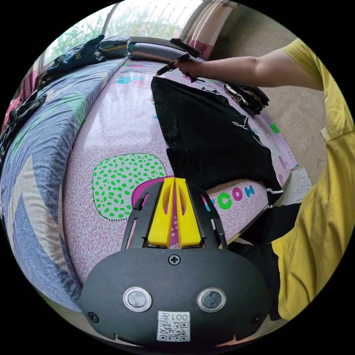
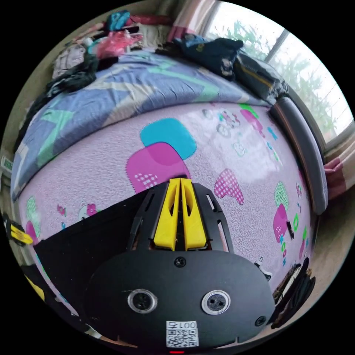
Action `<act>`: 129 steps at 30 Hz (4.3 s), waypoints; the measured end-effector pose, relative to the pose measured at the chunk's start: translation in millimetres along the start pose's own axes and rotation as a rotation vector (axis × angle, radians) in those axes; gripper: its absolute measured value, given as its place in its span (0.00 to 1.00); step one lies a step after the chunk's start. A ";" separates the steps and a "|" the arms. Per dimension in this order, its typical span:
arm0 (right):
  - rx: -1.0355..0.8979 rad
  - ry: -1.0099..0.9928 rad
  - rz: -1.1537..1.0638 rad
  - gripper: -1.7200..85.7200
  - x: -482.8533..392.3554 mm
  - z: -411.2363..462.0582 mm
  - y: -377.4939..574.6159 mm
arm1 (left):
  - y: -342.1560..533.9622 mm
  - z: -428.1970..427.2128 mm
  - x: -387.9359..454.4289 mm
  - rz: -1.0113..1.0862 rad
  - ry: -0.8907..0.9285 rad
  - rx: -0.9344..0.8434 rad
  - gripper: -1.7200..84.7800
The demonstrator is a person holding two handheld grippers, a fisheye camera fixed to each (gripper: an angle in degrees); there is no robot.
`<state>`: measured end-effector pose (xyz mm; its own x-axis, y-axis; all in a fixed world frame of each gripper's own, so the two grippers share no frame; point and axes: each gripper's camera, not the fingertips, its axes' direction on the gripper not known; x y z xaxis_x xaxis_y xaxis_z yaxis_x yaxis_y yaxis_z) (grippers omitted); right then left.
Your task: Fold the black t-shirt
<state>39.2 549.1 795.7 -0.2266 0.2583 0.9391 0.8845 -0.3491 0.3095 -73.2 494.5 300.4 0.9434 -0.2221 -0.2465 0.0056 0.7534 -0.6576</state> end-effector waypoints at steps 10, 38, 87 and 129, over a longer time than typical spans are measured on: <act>-0.013 -0.635 -0.486 0.05 -192.4 -79.4 102.3 | 27.7 -28.5 -12.0 -0.323 0.104 -0.021 0.00; -0.049 -0.911 -0.182 0.03 -150.6 -58.4 164.6 | 48.7 -49.9 -40.0 -0.627 0.418 0.228 0.05; 0.159 -0.174 0.067 0.02 55.7 -35.2 88.3 | 40.2 -73.9 -25.0 -0.881 0.289 0.052 0.00; 0.013 -0.652 0.327 0.03 67.3 -182.5 468.2 | -52.7 -142.7 88.8 -0.847 0.323 0.201 0.00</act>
<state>363.6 238.6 1031.1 0.3353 0.6283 0.7020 0.8711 -0.4906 0.0230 -37.1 346.8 211.6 0.4602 -0.8862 0.0530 0.7364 0.3478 -0.5803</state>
